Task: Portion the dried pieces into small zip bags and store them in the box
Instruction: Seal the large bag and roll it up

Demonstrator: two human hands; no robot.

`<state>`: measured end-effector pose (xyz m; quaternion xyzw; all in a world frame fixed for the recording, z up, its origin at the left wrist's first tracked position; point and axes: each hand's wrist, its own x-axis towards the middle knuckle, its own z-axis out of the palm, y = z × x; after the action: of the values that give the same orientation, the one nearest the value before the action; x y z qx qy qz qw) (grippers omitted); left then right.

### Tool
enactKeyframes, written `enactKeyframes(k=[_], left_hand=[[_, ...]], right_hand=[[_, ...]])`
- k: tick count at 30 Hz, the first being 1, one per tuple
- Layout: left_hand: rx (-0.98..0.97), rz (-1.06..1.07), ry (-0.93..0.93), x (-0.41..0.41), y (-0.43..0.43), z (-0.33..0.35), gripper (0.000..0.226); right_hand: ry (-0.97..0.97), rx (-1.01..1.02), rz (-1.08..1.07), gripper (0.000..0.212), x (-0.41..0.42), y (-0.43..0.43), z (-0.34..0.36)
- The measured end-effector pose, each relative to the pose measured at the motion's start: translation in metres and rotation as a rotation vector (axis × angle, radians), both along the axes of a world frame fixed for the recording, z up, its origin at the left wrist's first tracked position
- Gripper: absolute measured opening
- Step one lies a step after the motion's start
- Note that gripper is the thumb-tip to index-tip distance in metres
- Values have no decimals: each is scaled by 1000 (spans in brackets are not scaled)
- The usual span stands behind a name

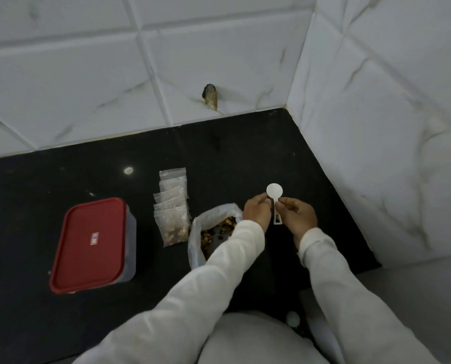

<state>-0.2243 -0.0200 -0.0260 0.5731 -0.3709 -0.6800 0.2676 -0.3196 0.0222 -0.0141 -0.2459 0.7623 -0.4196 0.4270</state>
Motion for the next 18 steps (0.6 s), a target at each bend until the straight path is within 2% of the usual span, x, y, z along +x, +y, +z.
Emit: enactKeyframes(k=[7, 12, 16, 18], left_hand=[[134, -65, -84, -23, -4, -43, 19], [42, -214, -162, -22, 3, -44, 35], [77, -143, -175, -15, 10, -4, 31], [90, -105, -106, -3, 14, 25, 22]], right_hand=[[238, 152, 54, 22, -20, 4, -23], [293, 165, 109, 23, -21, 5, -27], [327, 153, 105, 20, -20, 5, -28], [392, 67, 68, 18, -15, 7, -23]])
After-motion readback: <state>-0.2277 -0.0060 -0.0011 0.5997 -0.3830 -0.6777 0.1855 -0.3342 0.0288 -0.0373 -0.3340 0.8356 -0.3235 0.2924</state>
